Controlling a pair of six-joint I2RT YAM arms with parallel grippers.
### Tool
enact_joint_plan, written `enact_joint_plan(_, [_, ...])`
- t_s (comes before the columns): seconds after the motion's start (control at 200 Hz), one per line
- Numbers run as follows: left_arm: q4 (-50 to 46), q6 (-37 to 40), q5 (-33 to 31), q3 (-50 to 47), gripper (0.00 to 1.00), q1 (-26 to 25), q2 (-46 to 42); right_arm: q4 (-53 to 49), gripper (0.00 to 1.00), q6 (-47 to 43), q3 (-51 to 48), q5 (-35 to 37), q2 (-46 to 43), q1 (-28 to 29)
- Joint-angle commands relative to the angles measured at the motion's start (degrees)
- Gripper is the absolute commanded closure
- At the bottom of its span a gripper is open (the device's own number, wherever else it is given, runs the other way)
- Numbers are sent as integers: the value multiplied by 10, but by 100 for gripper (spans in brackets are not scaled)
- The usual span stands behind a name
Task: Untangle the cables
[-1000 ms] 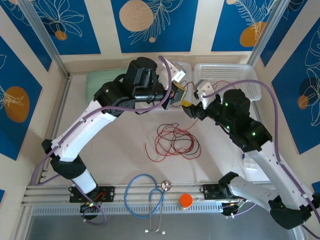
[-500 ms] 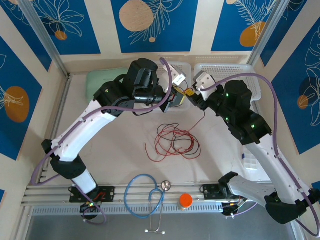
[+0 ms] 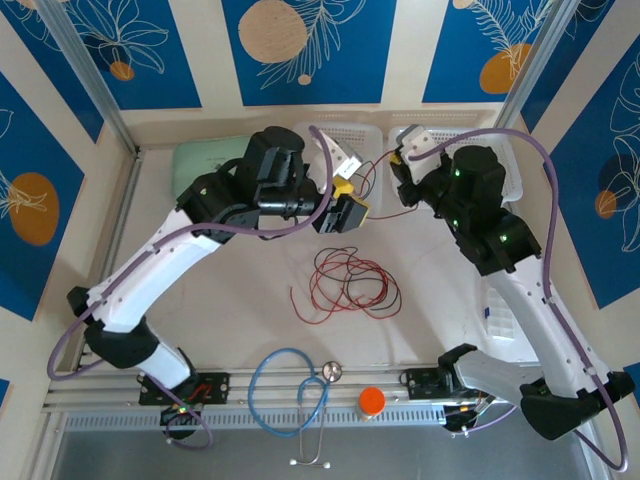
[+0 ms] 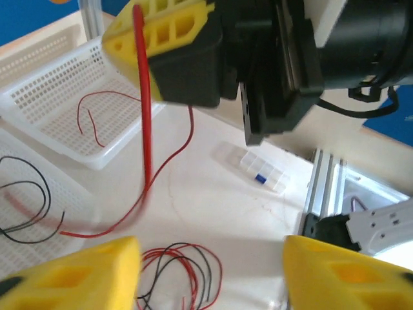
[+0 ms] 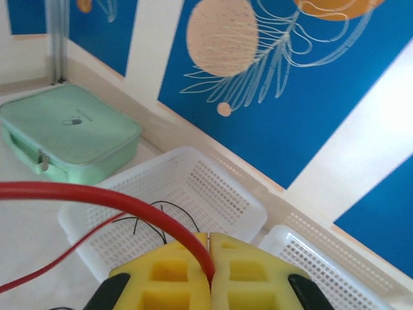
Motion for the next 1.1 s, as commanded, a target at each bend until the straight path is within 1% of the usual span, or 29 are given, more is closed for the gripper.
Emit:
enact_joint_plan(0.0, [41, -3, -34, -29, 32, -3, -45, 20, 100, 44, 36, 27, 16, -34])
enact_joint_plan(0.115, [52, -11, -65, -78, 28, -3, -74, 22, 100, 94, 61, 57, 55, -84])
enact_joint_plan(0.27, [79, -35, -92, -162, 27, -3, -119, 58, 100, 184, 86, 113, 125, -166])
enact_joint_plan(0.37, [91, -53, -108, -213, 27, -2, -145, 82, 100, 248, 100, 127, 175, -219])
enact_joint_plan(0.47, [97, -71, -119, -256, 27, -2, -168, 112, 100, 288, 114, 132, 223, -256])
enact_joint_plan(0.575, [105, -91, -122, -297, 27, -3, -184, 142, 100, 298, 132, 146, 278, -277])
enact_joint_plan(0.78, [97, -120, -134, -349, 28, -2, -187, 143, 100, 307, 188, 164, 396, -299])
enact_joint_plan(0.95, [103, -140, -138, -384, 30, -2, -183, 96, 100, 317, 233, 167, 484, -304])
enact_joint_plan(1.096, [102, -146, -144, -396, 31, -3, -172, 73, 100, 343, 227, 152, 530, -307])
